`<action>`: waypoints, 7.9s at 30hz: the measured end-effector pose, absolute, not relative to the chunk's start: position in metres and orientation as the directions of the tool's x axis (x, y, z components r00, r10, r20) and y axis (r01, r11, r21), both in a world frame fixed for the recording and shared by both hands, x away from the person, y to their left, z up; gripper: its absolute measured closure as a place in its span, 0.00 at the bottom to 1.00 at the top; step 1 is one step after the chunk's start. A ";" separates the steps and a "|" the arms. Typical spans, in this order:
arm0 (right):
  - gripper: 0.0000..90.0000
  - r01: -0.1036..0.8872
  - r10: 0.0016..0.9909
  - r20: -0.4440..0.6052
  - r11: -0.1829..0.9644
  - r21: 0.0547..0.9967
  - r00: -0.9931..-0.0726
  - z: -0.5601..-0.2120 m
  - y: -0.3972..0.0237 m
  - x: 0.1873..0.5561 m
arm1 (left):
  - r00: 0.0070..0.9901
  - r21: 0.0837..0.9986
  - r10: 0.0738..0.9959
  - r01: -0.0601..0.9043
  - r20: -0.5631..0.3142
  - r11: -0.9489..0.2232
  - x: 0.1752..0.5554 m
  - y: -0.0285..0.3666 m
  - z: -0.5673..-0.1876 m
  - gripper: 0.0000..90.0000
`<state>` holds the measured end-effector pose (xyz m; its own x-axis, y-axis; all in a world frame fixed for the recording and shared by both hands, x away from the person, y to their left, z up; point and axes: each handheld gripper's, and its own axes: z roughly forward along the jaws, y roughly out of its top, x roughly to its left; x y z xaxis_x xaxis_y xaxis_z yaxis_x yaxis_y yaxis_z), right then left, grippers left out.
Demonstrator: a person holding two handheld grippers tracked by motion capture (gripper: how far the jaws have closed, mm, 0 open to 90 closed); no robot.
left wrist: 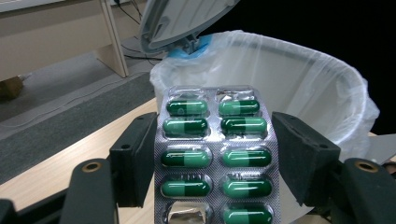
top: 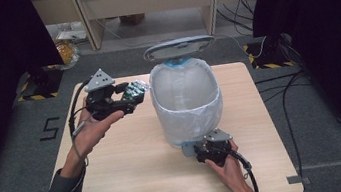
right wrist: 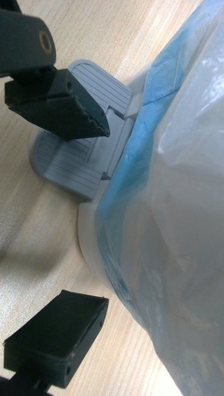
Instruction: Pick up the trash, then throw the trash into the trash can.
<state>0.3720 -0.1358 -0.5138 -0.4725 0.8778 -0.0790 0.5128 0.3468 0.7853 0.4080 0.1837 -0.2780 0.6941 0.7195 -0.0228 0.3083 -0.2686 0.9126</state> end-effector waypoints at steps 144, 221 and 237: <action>0.17 0.518 0.881 -0.059 0.328 0.790 -0.469 -0.515 -0.137 0.372 | 0.593 0.868 0.795 0.455 -0.128 -0.200 0.386 0.229 -0.444 0.17; 0.17 0.516 0.881 -0.057 0.327 0.791 -0.470 -0.515 -0.137 0.372 | 0.580 0.747 0.814 0.552 -0.024 -0.371 0.354 0.229 -0.524 0.16; 0.17 0.515 0.880 -0.054 0.325 0.793 -0.472 -0.515 -0.138 0.372 | 0.567 0.749 0.823 0.557 -0.026 -0.360 0.355 0.229 -0.524 0.16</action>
